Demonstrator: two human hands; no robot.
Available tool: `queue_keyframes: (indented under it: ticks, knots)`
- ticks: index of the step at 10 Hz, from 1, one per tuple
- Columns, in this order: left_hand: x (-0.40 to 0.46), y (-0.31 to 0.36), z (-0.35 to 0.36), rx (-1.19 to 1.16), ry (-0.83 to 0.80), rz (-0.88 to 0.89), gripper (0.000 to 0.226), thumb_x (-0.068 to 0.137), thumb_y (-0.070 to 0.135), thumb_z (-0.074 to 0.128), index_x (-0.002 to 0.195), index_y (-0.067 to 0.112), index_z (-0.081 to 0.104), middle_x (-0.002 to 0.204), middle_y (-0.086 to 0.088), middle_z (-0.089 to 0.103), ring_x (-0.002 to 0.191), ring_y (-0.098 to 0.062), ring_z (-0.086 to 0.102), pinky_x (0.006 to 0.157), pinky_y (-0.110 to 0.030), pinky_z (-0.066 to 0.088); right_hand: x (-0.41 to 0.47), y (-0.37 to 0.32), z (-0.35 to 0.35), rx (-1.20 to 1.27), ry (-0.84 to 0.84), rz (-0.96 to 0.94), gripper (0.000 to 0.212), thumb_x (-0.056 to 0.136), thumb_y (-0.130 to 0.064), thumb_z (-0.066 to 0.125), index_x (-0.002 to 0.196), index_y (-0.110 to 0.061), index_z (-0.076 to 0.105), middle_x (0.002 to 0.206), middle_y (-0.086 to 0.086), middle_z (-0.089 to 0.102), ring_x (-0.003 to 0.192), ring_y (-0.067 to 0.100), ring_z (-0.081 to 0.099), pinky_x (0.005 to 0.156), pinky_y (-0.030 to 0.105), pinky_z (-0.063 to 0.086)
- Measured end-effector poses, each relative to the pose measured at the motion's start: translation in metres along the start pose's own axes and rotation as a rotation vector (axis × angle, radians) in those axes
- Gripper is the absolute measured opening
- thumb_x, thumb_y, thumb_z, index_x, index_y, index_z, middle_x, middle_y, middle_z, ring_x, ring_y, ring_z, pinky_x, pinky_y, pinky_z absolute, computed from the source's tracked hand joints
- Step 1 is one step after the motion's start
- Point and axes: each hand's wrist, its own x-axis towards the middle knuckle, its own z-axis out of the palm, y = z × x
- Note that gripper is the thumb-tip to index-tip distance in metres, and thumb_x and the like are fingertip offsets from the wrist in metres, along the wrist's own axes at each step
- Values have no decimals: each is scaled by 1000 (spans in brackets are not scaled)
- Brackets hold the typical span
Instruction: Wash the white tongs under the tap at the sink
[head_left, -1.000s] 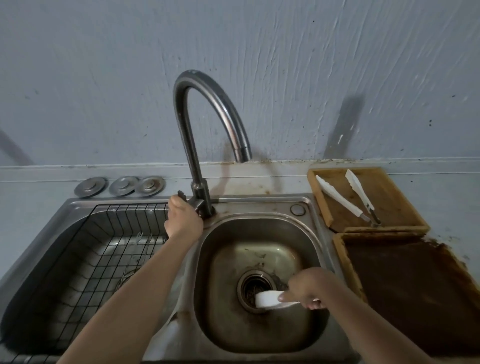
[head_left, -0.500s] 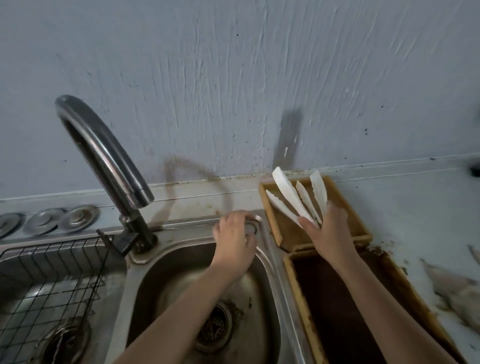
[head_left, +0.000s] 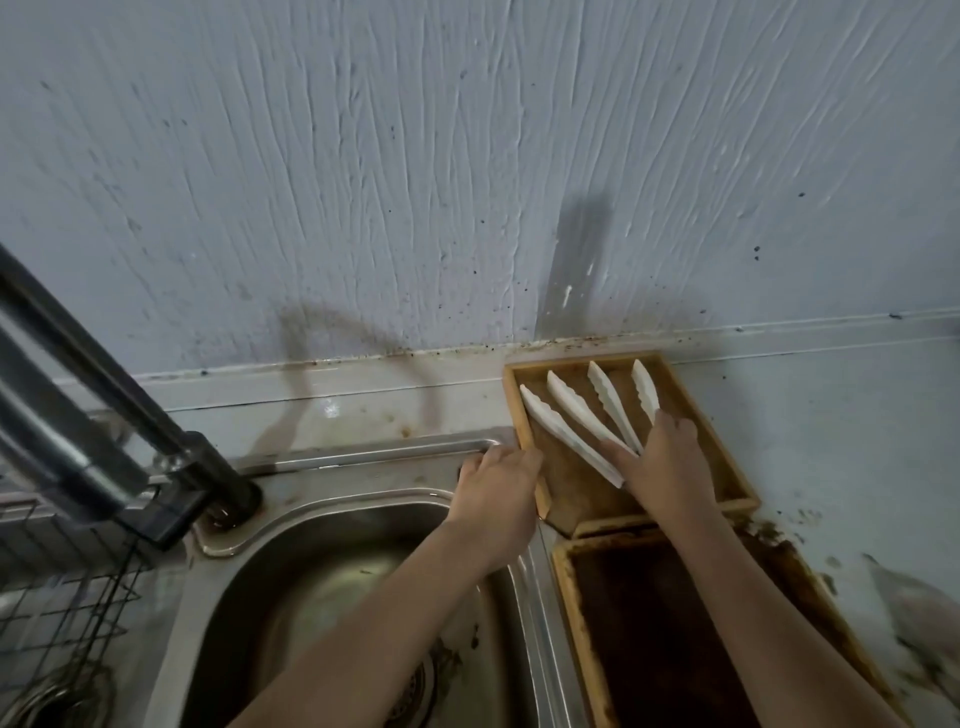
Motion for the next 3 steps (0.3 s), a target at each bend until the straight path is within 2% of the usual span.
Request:
queue_keyframes:
  ticks: [2, 3]
  knots:
    - [-2, 1, -9, -93, -55, -38, 44, 85, 10, 45, 127, 19, 38, 119, -5, 62, 117, -25, 51, 104, -43, 35, -5, 2, 0, -19, -15, -19, 63, 84, -48, 57, 130, -7, 42, 121, 14, 58, 107, 29, 59, 88, 44, 52]
    - [-5, 3, -22, -78, -53, -61, 46, 89, 16, 43, 133, 15, 34, 106, -7, 68, 106, -27, 58, 96, -40, 38, -14, -2, -15, 52, 99, -100, 53, 88, -40, 54, 130, -9, 45, 125, 13, 57, 112, 29, 56, 93, 45, 49]
